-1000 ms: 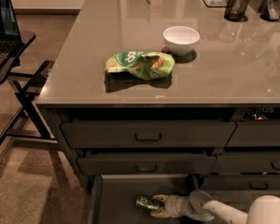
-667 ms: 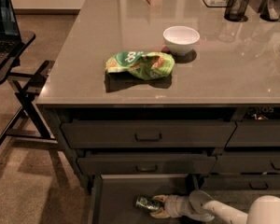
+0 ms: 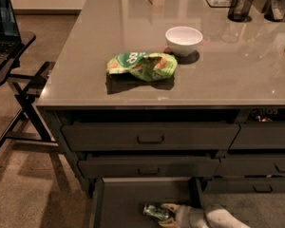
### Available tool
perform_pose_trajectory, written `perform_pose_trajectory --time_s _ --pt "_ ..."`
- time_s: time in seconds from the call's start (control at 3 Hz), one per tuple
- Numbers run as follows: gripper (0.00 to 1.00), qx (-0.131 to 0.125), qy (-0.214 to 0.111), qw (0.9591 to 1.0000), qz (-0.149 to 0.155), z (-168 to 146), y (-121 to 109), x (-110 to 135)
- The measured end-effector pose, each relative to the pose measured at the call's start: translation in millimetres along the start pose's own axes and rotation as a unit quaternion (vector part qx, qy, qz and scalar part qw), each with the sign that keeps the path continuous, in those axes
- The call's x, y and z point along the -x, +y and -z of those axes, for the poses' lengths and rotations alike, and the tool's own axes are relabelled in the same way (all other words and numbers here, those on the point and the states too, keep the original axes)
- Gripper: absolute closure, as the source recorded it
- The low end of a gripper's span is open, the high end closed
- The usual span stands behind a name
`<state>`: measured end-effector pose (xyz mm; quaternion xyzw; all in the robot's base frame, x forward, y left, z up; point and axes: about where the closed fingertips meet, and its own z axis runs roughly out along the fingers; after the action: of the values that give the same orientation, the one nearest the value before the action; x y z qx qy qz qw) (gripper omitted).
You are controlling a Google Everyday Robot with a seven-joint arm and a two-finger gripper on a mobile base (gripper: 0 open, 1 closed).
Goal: Pick green can from bottom drawer and place on counter
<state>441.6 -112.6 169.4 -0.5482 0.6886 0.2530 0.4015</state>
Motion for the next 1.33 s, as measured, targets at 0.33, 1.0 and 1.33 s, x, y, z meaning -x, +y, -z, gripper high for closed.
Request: perform_pose_trajectory --time_s 0.33,1.0,1.33 --pt "1.00 -0.036 -0.022 0.9990 0.012 58.1 14.8 10.1" --pt "1.00 -0.120 0.026 0.9885 0.088 184.8 26.0 80.4" --pt "1.00 -0.131 0.045 0.9791 0.149 232.1 30.4 156.0"
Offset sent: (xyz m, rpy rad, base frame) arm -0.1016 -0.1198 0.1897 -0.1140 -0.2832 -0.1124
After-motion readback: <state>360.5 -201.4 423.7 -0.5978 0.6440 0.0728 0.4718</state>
